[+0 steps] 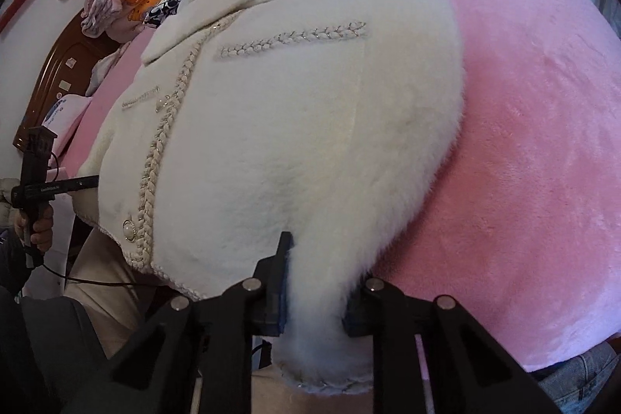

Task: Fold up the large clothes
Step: 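Lift the hem with both tools and fold it toward the collar, then lay the hem down near the collar and open both tools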

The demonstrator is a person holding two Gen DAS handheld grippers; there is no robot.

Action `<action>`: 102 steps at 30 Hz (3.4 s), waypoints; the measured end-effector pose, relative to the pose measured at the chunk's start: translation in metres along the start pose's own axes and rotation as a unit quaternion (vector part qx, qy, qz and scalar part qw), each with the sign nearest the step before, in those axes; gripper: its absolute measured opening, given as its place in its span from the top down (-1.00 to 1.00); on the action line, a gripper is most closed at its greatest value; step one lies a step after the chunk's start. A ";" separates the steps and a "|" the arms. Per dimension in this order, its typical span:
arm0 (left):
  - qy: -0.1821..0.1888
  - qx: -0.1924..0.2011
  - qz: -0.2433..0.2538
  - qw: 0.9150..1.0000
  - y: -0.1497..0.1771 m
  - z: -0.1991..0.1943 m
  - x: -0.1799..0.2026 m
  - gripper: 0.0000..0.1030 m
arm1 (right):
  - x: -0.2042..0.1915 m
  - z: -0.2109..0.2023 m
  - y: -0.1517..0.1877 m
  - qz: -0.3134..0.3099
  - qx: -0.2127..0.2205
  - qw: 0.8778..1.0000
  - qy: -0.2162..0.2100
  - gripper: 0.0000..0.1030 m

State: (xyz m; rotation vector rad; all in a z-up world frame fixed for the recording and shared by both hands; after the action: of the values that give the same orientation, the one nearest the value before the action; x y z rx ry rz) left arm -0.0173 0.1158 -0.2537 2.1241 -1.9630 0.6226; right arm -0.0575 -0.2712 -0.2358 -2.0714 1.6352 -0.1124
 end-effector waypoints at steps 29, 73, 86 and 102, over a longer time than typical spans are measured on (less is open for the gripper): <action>0.247 0.135 -0.206 0.937 -0.030 -0.164 0.026 0.84 | -0.046 -0.152 -0.076 0.075 0.228 0.957 -0.163 0.77; -0.105 0.144 -0.052 0.983 -0.401 0.068 0.019 0.03 | 0.189 0.101 -0.337 0.086 0.041 0.986 0.136 0.05; -0.107 0.267 -0.048 0.957 -0.396 0.009 0.043 0.88 | 0.168 0.027 -0.344 0.086 0.155 0.966 0.187 0.85; -0.171 0.250 -0.046 0.952 -0.412 0.073 0.020 0.56 | 0.214 0.098 -0.343 0.102 0.078 0.963 0.235 0.59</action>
State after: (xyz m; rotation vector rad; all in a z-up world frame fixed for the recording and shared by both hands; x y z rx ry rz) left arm 0.4018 0.1135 -0.2500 2.7739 -2.0165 0.8586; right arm 0.3428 -0.3839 -0.2259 -1.8322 2.0279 -0.6856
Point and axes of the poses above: each gripper's, at about its wrist camera, not at the fingertips, and z roughly the way its jaws point, x to its right, y to its underside, the point moved 7 cm from there along z, roughly the way its jaws point, and after that the axes turned 14 degrees about -z, right-handed, at the moved point
